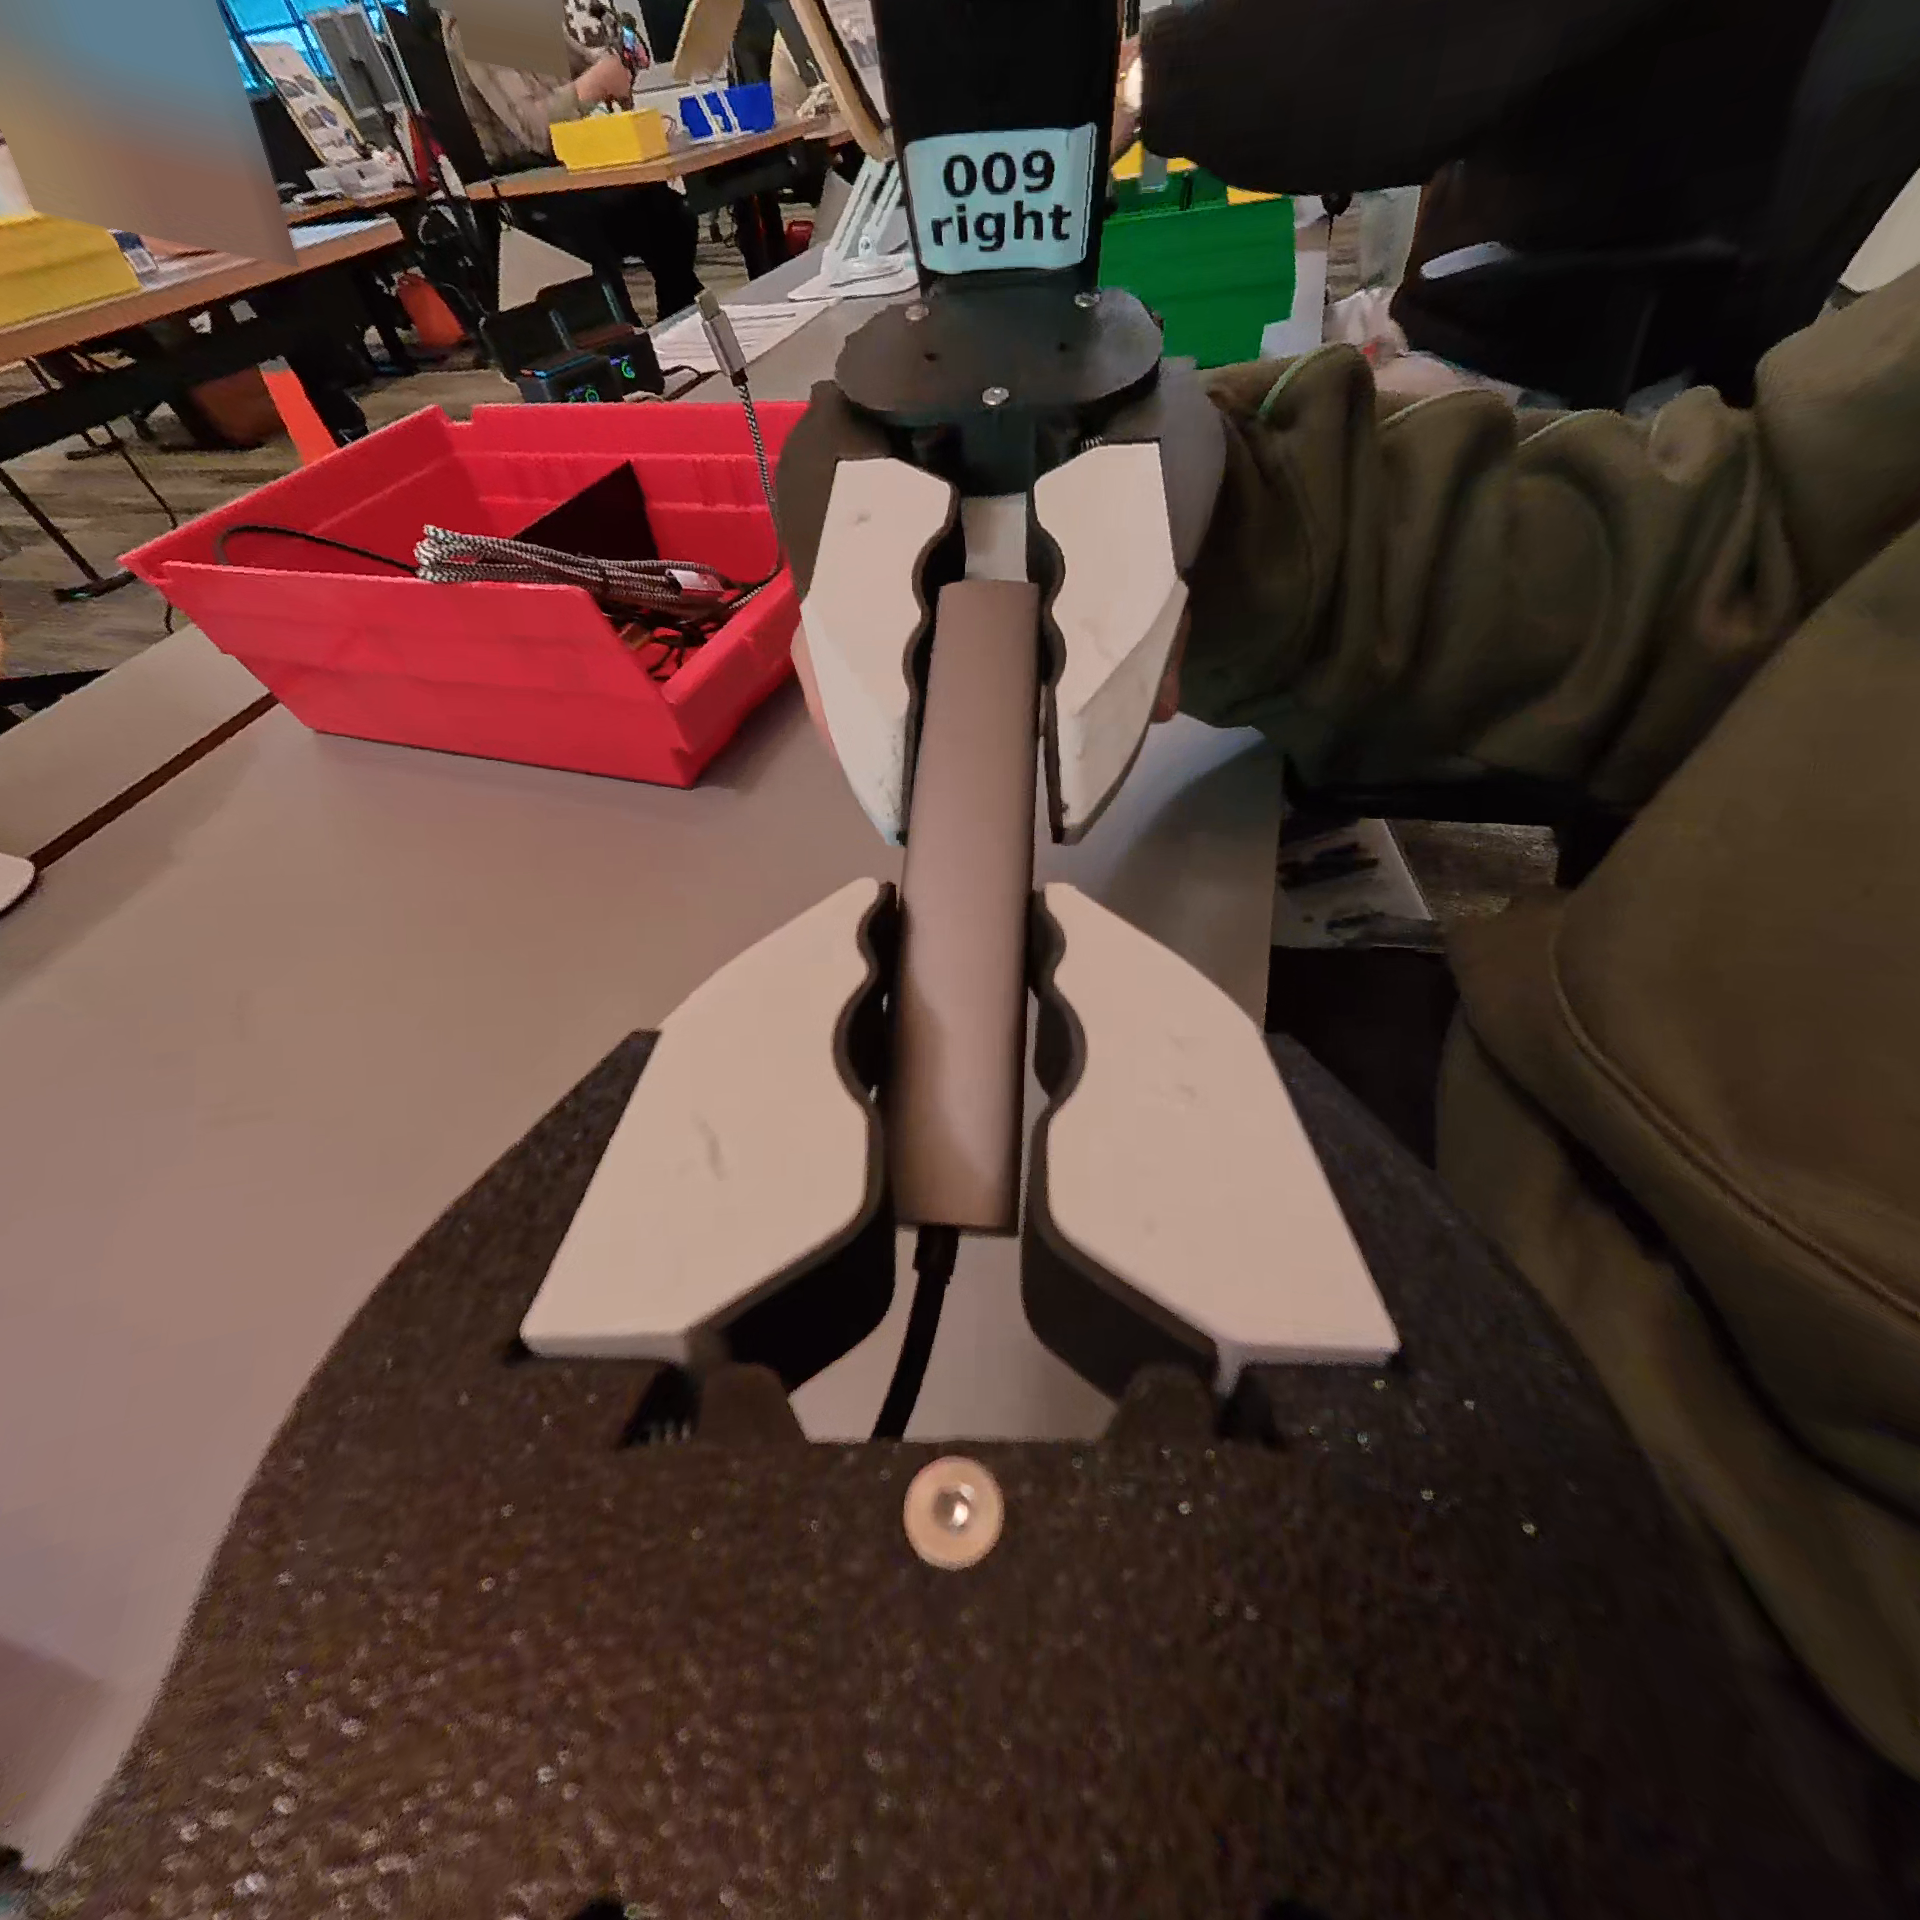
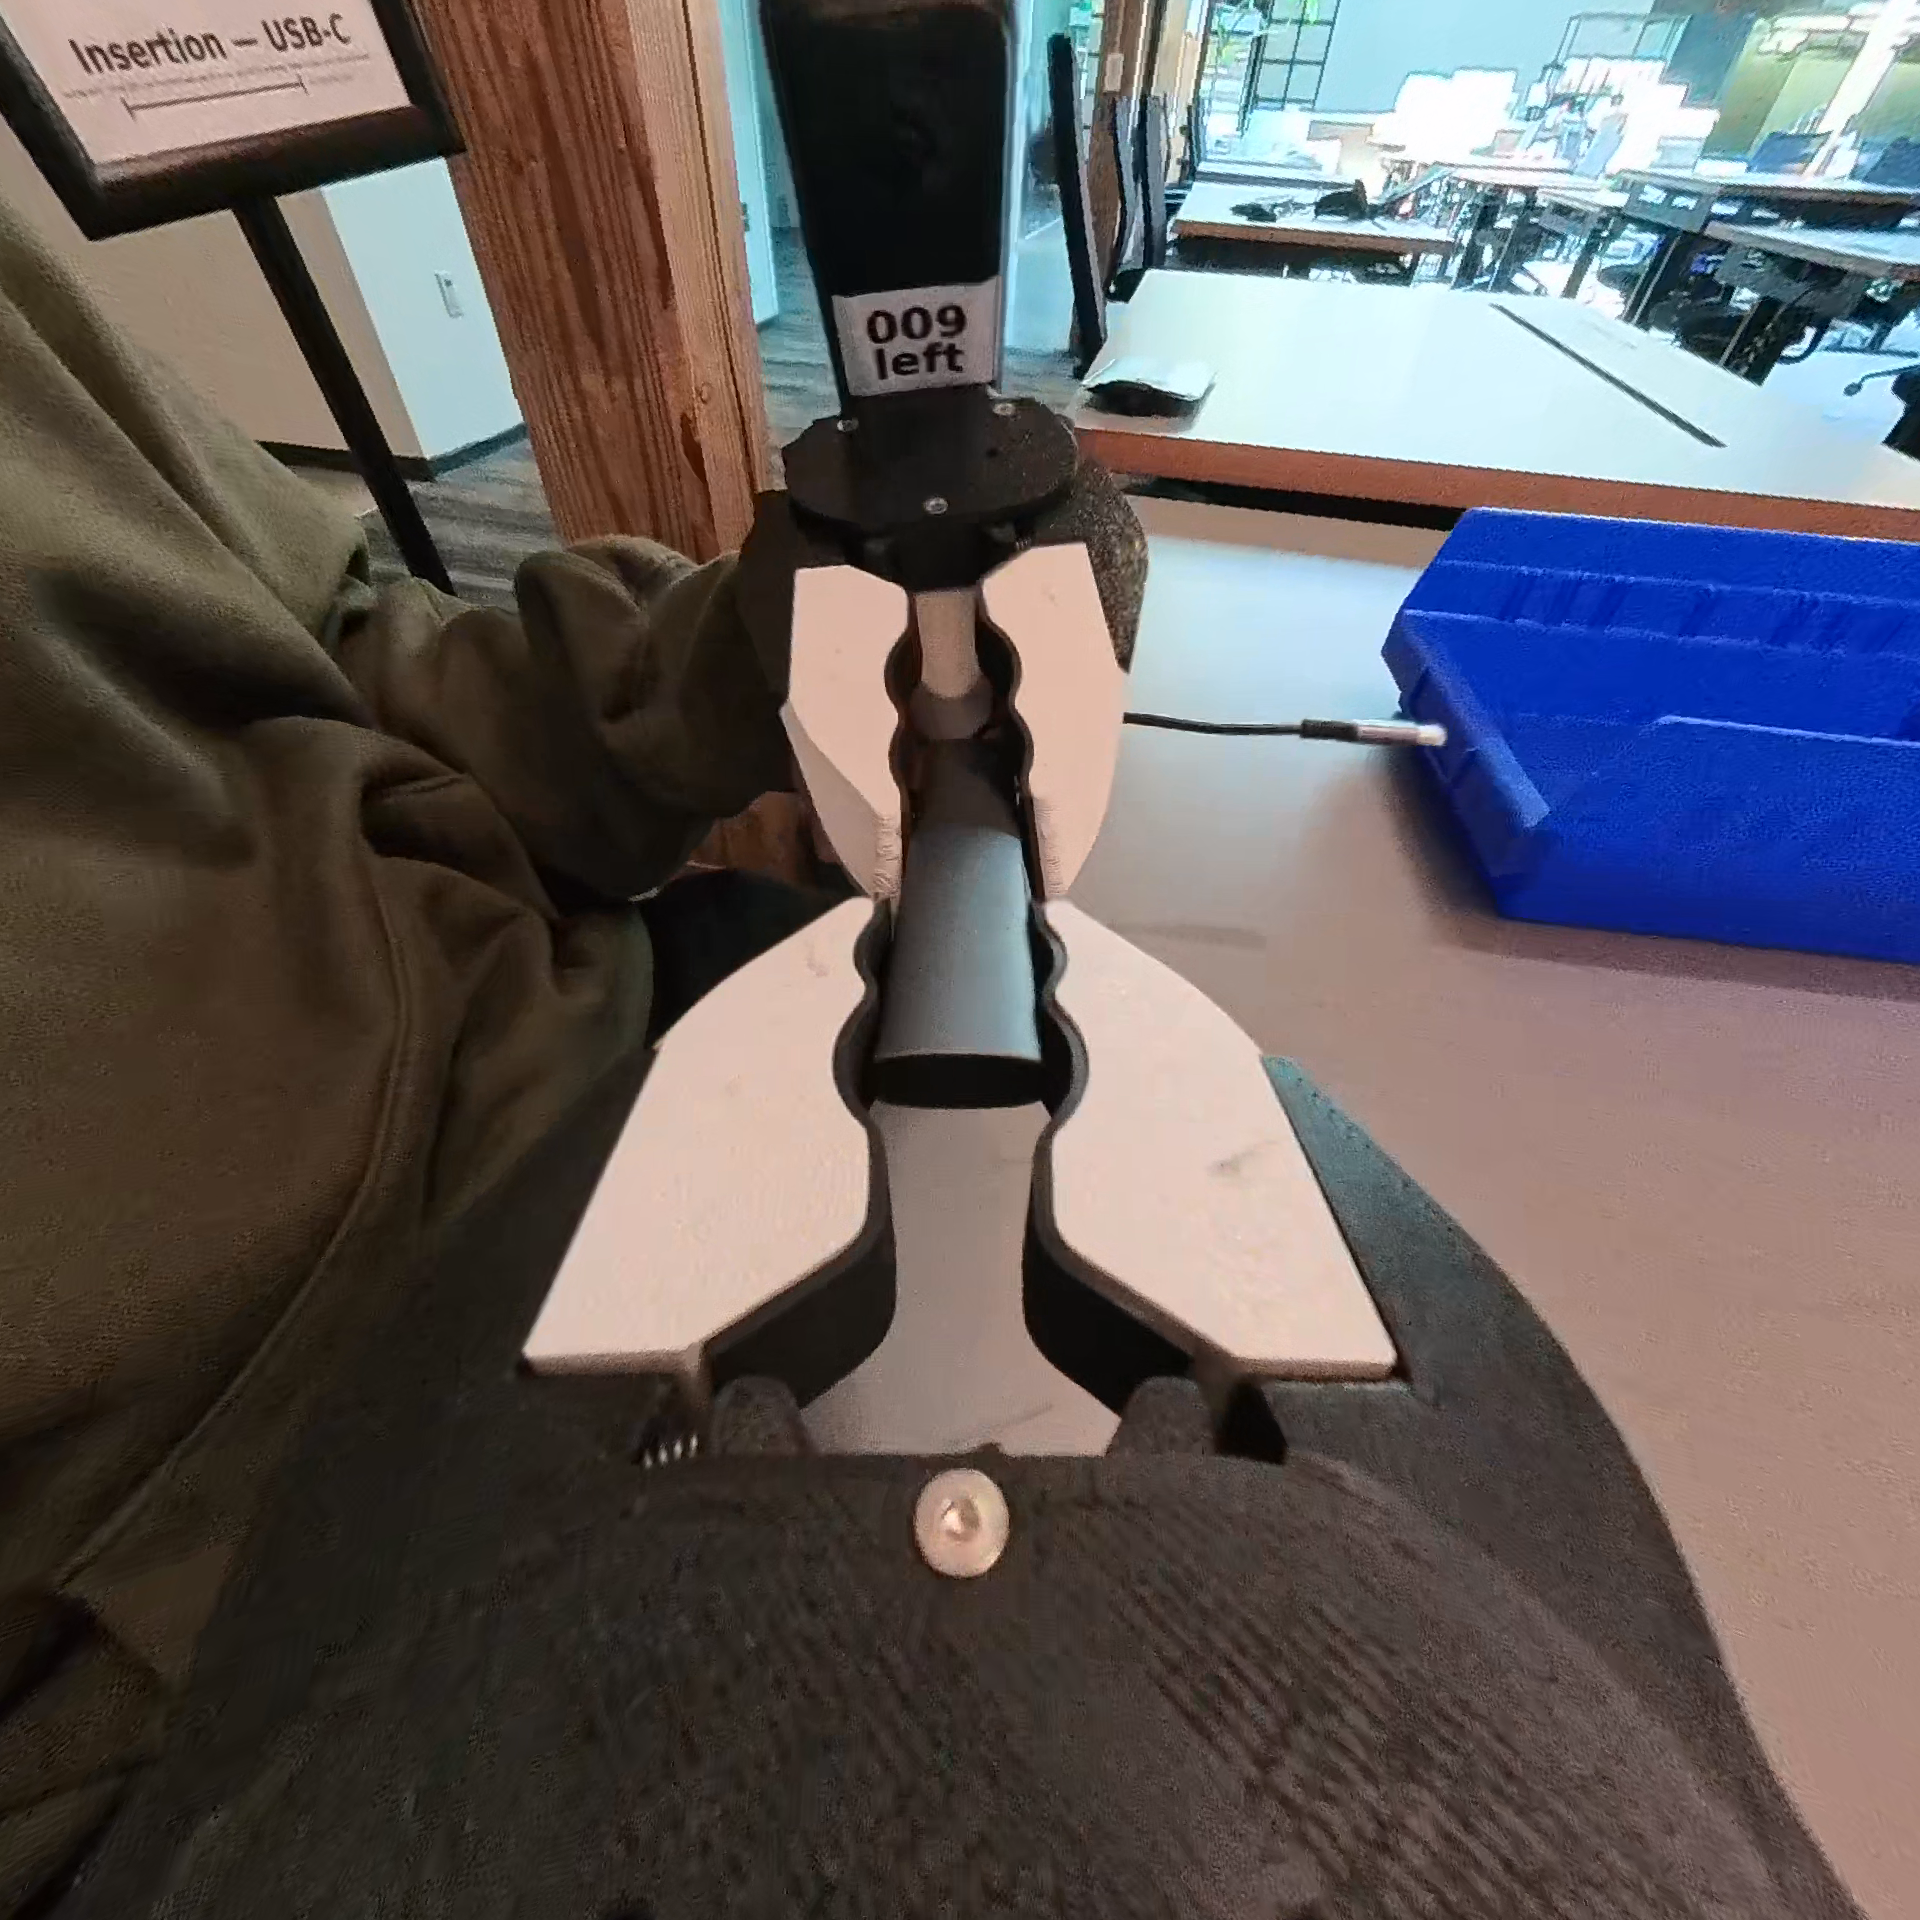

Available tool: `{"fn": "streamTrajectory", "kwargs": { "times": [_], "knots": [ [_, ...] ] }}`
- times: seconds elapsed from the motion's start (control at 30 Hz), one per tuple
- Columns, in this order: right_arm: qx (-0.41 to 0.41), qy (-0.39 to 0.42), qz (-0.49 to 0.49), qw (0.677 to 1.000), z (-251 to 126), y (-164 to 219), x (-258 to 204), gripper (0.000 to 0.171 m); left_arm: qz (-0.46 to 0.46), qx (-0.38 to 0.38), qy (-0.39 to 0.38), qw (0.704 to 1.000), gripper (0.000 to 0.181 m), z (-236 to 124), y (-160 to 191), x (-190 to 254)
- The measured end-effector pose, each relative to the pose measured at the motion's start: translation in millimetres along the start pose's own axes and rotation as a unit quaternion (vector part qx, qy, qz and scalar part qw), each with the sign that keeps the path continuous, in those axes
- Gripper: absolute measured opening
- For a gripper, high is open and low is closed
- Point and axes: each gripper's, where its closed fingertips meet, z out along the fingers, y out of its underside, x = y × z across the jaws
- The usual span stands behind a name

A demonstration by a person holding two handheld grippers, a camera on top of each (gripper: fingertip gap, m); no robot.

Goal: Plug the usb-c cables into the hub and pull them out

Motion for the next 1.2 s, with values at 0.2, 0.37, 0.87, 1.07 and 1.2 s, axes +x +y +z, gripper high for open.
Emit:
{"fn": "streamTrajectory", "kwargs": {
  "times": [0.2, 0.37, 0.87, 1.07, 1.2],
  "knots": [
    [-0.015, -0.008, 0.005, 1.000, 5, 3, -7, 0.026, 0.008, -0.028, 0.015, 0.999, 0.023, 0, 8, 6],
    [-0.031, 0.006, -0.001, 0.999, 6, 6, -4, 0.025, 0.006, -0.027, 0.009, 1.000, 0.023, 0, 9, 4],
    [-0.028, 0.250, -0.056, 0.966, -136, -54, 98, 0.025, 0.052, 0.121, -0.275, 0.952, 0.067, -57, -32, -65],
    [-0.110, 0.315, 0.005, 0.943, -251, -36, 182, 0.025, 0.044, 0.043, -0.246, 0.967, 0.065, -33, 9, -65],
    [-0.045, 0.302, 0.064, 0.950, -286, -23, 214, 0.025, 0.036, 0.020, -0.234, 0.971, 0.061, -23, 25, -66]
  ]
}}
